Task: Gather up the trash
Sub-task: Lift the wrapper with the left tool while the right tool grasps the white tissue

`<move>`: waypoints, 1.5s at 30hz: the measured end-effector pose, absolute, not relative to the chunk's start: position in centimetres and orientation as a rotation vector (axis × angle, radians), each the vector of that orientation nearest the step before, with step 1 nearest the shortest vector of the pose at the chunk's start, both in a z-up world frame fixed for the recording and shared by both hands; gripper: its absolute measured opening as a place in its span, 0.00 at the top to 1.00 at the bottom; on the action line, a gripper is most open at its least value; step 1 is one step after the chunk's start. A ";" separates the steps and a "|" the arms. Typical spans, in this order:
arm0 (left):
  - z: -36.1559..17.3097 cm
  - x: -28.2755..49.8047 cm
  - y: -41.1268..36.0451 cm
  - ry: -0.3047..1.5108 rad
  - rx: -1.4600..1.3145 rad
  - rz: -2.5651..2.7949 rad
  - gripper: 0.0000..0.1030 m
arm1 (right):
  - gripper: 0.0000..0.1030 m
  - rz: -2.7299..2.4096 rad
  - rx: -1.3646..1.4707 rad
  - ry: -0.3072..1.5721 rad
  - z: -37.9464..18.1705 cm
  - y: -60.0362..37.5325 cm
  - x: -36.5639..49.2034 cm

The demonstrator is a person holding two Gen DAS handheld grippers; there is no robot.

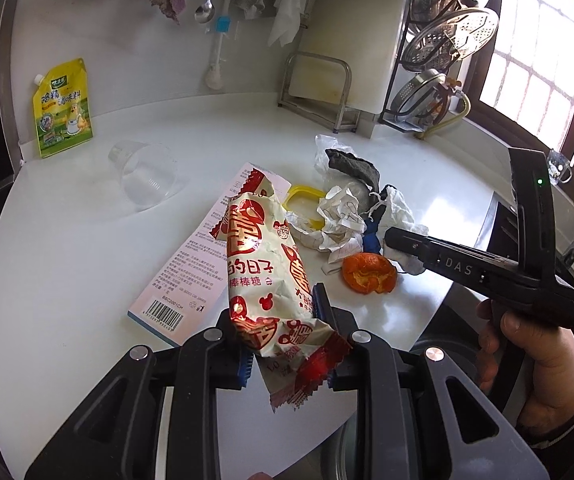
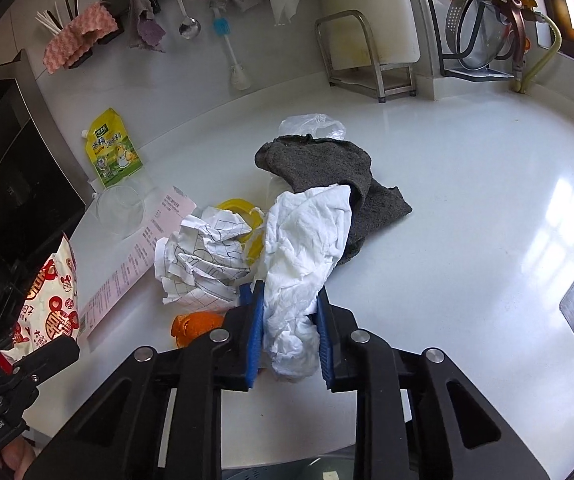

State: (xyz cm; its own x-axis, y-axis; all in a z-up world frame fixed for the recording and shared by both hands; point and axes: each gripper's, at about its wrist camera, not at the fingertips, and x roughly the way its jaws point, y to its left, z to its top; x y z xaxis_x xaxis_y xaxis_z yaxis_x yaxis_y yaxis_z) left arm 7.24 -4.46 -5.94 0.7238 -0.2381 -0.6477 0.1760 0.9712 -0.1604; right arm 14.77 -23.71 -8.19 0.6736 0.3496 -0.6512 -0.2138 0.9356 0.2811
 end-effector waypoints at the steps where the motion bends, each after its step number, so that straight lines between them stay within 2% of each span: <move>1: -5.9 7.2 -4.3 0.726 -0.094 -0.227 0.75 | 0.82 0.322 0.189 0.759 -7.9 -23.7 14.6; 4: -5.8 7.0 -4.2 0.725 -0.091 -0.226 0.75 | 0.82 0.330 0.197 0.737 -7.1 -23.7 14.5; 7: -5.6 6.7 -4.1 0.718 -0.092 -0.225 0.75 | 0.77 0.322 0.193 0.723 -6.6 -23.5 14.7; 9: -5.6 6.5 -4.0 0.717 -0.093 -0.222 0.74 | 0.70 0.317 0.192 0.717 -6.4 -23.5 14.9; 16: -5.9 6.6 -3.6 0.725 -0.094 -0.216 0.74 | 0.72 0.313 0.174 0.716 -6.2 -23.7 15.4; 17: -5.9 6.6 -3.7 0.727 -0.093 -0.218 0.74 | 0.70 0.315 0.177 0.719 -6.2 -23.8 15.5; 18: -6.0 6.6 -3.8 0.728 -0.092 -0.220 0.74 | 0.60 0.301 0.174 0.717 -6.3 -23.9 15.5; 22: -6.1 6.8 -4.0 0.733 -0.091 -0.224 0.73 | 0.60 0.286 0.181 0.707 -6.3 -24.8 15.2; 23: -6.1 6.8 -4.0 0.734 -0.091 -0.224 0.73 | 0.67 0.291 0.184 0.702 -6.3 -25.1 15.1; 24: -6.2 6.8 -3.9 0.735 -0.092 -0.224 0.73 | 0.80 0.294 0.183 0.704 -6.3 -25.3 15.0; 32: -5.9 6.6 -4.3 0.730 -0.080 -0.227 0.73 | 0.88 0.325 0.290 0.660 -5.2 -27.9 14.3; 36: -5.5 6.2 -4.4 0.720 -0.073 -0.230 0.73 | 0.86 0.367 0.358 0.612 -4.0 -28.8 13.5; 45: -4.8 5.2 -4.9 0.708 -0.056 -0.241 0.74 | 0.91 0.373 0.306 0.602 -3.0 -28.5 11.4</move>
